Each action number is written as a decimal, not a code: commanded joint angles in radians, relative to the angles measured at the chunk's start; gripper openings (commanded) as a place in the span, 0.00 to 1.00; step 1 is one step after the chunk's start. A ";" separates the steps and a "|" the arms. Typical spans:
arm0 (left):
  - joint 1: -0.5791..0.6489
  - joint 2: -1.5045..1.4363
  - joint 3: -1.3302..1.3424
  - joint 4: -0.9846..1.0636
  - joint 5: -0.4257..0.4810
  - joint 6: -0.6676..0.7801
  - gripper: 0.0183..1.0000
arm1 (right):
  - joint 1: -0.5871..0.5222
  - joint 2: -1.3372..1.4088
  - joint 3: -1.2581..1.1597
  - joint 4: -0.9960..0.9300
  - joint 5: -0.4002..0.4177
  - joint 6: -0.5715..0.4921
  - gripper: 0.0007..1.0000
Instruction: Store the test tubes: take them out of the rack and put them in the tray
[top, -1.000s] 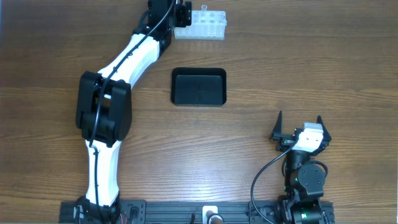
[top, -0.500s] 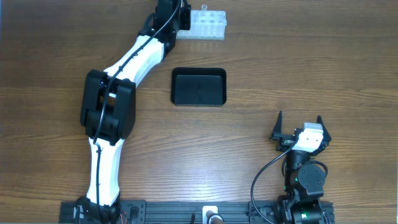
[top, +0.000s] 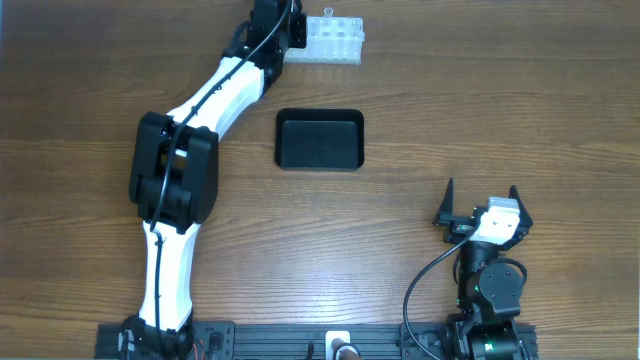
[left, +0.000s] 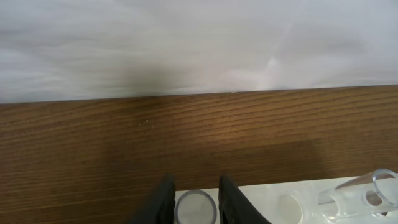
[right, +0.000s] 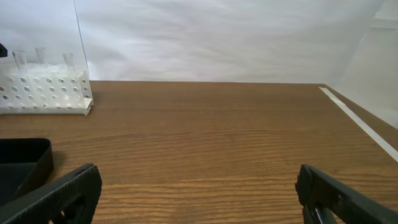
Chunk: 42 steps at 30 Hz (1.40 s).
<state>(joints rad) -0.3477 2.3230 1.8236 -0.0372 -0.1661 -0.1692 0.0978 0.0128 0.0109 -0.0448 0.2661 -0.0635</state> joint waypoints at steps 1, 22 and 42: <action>0.003 0.015 0.022 0.004 -0.008 0.000 0.19 | -0.006 -0.008 -0.006 -0.001 0.013 -0.005 0.99; -0.004 -0.049 0.022 0.012 -0.012 0.005 0.12 | -0.006 -0.008 -0.006 -0.001 0.013 -0.005 0.99; -0.183 -0.509 0.021 -0.548 -0.083 -0.190 0.06 | -0.006 -0.008 -0.006 -0.001 0.013 -0.005 0.99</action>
<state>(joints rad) -0.5041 1.7874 1.8572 -0.4442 -0.2379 -0.1539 0.0978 0.0128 0.0109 -0.0444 0.2661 -0.0639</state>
